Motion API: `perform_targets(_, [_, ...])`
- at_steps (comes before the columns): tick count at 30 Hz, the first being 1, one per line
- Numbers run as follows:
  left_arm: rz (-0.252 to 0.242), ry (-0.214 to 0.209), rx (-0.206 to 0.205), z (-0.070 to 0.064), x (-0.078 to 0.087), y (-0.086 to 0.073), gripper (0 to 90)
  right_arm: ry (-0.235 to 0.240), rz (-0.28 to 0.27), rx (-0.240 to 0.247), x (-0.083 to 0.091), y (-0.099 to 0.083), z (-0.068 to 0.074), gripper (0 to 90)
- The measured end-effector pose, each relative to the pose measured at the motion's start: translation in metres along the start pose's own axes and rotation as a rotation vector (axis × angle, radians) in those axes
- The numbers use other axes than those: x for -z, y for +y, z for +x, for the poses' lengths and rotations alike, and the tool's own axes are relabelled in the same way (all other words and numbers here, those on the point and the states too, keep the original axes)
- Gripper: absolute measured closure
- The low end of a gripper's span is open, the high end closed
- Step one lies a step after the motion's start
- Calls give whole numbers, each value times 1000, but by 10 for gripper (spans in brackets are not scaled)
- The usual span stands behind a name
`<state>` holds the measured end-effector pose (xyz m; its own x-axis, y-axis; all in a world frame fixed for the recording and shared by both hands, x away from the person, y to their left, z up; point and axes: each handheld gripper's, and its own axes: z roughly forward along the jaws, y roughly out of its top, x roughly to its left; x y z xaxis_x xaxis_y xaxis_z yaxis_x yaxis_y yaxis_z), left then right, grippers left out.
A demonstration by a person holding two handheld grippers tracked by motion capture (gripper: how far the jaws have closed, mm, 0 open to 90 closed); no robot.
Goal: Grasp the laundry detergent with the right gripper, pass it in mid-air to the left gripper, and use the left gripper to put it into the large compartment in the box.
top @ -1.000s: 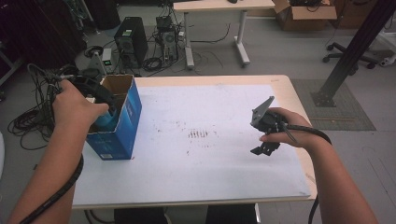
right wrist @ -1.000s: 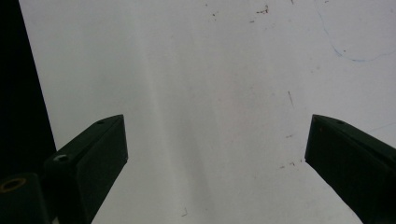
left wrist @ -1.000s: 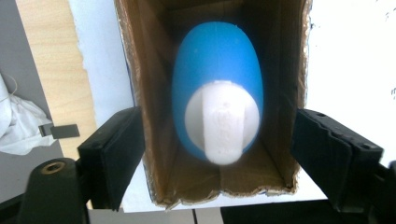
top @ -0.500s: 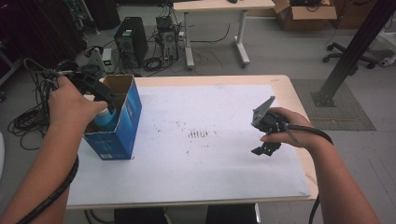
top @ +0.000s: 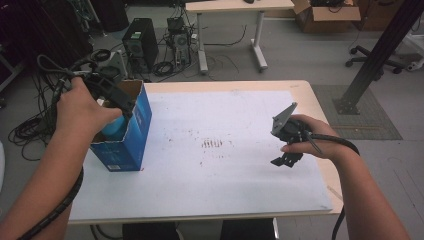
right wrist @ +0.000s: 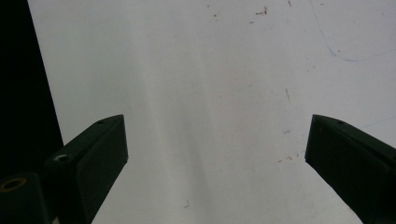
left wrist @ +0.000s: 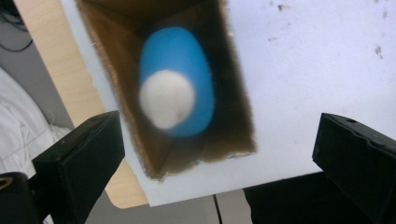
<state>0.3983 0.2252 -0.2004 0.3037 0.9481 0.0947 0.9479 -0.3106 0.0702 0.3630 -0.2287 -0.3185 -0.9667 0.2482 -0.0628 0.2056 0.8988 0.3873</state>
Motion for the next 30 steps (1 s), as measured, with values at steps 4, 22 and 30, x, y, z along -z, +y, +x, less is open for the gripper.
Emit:
perform_targets(4, [-16, -16, -76, -10, 6, 1, 2, 1, 6, 11, 0, 0, 1, 58])
perform_targets(22, [-114, -104, -726, -73, 28, 1, 2, -18, 35, 49, 12, 10, 8, 57])
perform_targets(30, [-102, -125, -945, -95, 29, -1, 2, -19, 43, 70, 14, 20, 8, 58])
